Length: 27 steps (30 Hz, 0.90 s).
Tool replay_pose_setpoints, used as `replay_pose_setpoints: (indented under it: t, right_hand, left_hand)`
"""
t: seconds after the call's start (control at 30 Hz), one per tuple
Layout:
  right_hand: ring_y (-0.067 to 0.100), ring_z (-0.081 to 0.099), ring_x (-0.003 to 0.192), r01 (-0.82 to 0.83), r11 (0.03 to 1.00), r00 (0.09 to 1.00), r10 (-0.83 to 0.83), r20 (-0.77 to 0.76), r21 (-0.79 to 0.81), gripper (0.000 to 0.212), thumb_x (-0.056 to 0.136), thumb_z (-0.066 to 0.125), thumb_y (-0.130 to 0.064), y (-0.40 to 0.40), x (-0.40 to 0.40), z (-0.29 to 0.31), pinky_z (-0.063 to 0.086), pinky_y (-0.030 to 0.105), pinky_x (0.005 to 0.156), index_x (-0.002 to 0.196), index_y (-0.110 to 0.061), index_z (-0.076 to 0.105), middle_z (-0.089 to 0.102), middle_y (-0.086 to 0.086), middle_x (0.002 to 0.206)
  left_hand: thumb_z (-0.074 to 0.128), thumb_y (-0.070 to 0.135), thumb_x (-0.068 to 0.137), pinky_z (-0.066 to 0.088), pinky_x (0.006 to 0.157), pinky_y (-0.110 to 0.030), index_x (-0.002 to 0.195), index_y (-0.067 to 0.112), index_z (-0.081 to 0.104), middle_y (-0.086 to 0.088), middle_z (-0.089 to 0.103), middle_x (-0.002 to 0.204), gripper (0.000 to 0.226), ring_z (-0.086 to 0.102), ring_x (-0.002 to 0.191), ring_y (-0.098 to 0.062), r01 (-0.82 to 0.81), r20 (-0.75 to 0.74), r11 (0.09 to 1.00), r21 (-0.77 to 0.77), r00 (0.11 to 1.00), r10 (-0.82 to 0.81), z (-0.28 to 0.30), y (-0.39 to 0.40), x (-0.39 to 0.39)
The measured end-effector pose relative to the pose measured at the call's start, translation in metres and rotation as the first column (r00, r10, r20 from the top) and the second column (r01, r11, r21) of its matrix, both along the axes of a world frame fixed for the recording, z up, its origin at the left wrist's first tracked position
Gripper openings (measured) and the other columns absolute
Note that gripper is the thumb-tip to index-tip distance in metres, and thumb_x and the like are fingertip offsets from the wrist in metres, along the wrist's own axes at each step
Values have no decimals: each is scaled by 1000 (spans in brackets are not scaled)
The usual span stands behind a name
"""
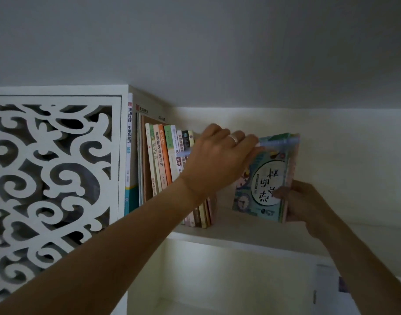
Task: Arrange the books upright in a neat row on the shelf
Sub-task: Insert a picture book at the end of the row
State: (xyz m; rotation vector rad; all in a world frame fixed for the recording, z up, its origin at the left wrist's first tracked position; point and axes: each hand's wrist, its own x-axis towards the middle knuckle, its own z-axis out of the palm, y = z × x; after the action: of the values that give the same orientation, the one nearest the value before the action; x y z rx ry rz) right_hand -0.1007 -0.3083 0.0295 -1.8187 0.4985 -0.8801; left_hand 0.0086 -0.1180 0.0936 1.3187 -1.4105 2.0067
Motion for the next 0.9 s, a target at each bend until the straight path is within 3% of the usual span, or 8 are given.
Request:
replay_pose_setpoints:
  t: [0.07,0.13,0.2,0.27,0.47,0.57,0.73,0.9]
  right_hand:
    - [23,70,84,115,972,992,-122,-21,-205,30,93,63,-19,7,6,-8,60,32,66,123,-24,66,73,7,110]
    - [14,64,74,187,907,980,-201,3,-377,26,95,59,-22,17,18,-21,46,17,54,120,-21,67,73,7,108]
    - [11,61,69,227,872,971,-237,31,-433,23,96,56,-23,26,28,-31,38,10,49,116,-15,66,73,7,106]
    - [18,64,76,253,864,967,-244,78,-436,27,95,57,-21,34,34,-39,48,11,57,119,-11,65,73,7,109]
    - [31,72,93,284,839,959,-252,132,-464,29,95,60,-19,47,44,-49,62,32,75,119,-3,61,71,16,116]
    - [31,71,90,273,828,961,-253,108,-490,28,95,59,-23,50,46,-48,61,35,74,117,-5,60,71,16,112]
    - [31,71,91,251,829,966,-244,80,-500,29,97,59,-24,49,45,-48,59,30,73,120,-7,58,71,15,115]
    - [34,70,100,245,835,966,-255,48,-493,36,96,59,-27,55,54,-44,58,33,81,127,-8,56,68,15,124]
  left_hand:
    - [60,28,102,40,54,-21,86,10,69,-2,67,67,26,56,48,-15,129,-224,976,-173,960,-166,5,-9,-15]
    - [54,32,105,35,44,-13,83,11,65,0,67,69,32,57,49,-10,158,-499,937,-310,812,-302,0,-19,-17]
    - [49,36,107,38,45,-11,88,12,63,0,69,78,34,62,58,-10,117,-655,929,-351,678,-333,-15,-27,-2]
    - [47,36,108,50,53,-20,96,12,63,-4,70,90,31,67,74,-16,84,-712,917,-390,603,-359,-30,-29,16]
    - [44,23,106,49,84,-38,119,7,61,-12,62,113,27,52,102,-24,-80,-656,870,-486,692,-303,-53,-37,43]
    - [45,18,96,36,98,-36,147,6,46,-17,48,138,53,43,121,-26,-143,-665,884,-444,715,-219,-72,-45,43]
    - [55,29,86,20,121,-54,146,10,50,-24,15,164,63,15,154,-41,-176,-598,981,-81,796,93,-100,-39,56]
    - [68,32,91,-3,127,-58,137,8,60,-20,5,171,53,-6,159,-37,-399,-478,903,161,769,425,-107,-36,56]
